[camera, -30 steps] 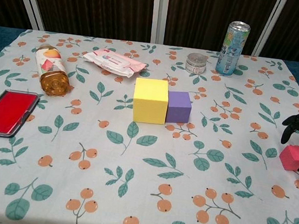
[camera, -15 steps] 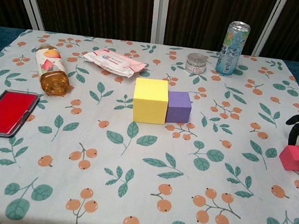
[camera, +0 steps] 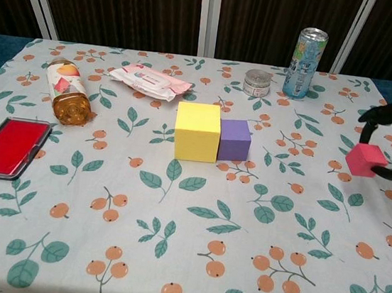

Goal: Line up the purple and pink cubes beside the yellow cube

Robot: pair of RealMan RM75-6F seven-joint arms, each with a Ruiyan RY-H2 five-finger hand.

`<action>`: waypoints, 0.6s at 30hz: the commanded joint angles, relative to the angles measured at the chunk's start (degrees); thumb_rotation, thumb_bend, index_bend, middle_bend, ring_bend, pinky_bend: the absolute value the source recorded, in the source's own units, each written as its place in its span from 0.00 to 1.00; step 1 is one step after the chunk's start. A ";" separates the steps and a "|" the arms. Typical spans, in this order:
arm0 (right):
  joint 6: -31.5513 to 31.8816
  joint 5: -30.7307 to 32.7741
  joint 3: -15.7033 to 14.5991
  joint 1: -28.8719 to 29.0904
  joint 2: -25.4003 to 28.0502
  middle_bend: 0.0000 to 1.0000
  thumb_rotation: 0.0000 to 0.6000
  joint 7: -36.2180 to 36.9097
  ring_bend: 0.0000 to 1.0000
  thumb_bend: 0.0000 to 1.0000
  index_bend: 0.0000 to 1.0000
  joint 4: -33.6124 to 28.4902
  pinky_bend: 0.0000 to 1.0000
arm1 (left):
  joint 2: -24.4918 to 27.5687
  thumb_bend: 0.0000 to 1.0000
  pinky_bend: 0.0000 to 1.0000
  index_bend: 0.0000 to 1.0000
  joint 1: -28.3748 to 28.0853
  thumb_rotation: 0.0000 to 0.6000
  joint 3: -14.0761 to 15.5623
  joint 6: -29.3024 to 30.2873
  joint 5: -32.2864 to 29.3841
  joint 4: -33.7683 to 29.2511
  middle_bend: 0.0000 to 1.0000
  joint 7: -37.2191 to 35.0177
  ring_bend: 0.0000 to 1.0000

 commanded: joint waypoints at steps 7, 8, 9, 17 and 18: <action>-5.10 13.12 6.11 9.88 -9.30 0.13 1.00 -8.60 0.00 0.28 0.52 4.73 0.00 | 0.05 0.00 0.23 0.22 -0.08 1.00 -0.07 -0.16 -0.17 0.01 0.24 0.22 0.18; -5.28 14.19 6.34 10.61 -10.24 0.13 1.00 -9.25 0.00 0.28 0.52 5.44 0.00 | 0.05 0.00 0.23 0.22 -0.07 1.00 -0.05 -0.23 -0.27 0.04 0.24 0.18 0.18; -5.39 15.19 6.56 11.27 -11.14 0.13 1.00 -9.81 0.00 0.28 0.52 6.15 0.00 | 0.04 0.00 0.23 0.22 -0.05 1.00 -0.04 -0.31 -0.36 0.10 0.24 0.12 0.18; -6.26 21.51 7.71 16.18 -17.59 0.13 1.00 -13.33 0.00 0.28 0.53 11.92 0.00 | -0.24 0.00 0.23 0.22 -0.10 1.00 -0.03 -0.89 -0.92 1.04 0.24 -0.54 0.18; -6.24 21.83 7.71 16.54 -18.06 0.13 1.00 -13.60 0.00 0.28 0.53 12.35 0.00 | -0.29 0.00 0.23 0.22 -0.13 1.00 -0.03 -0.99 -0.96 1.15 0.24 -0.63 0.18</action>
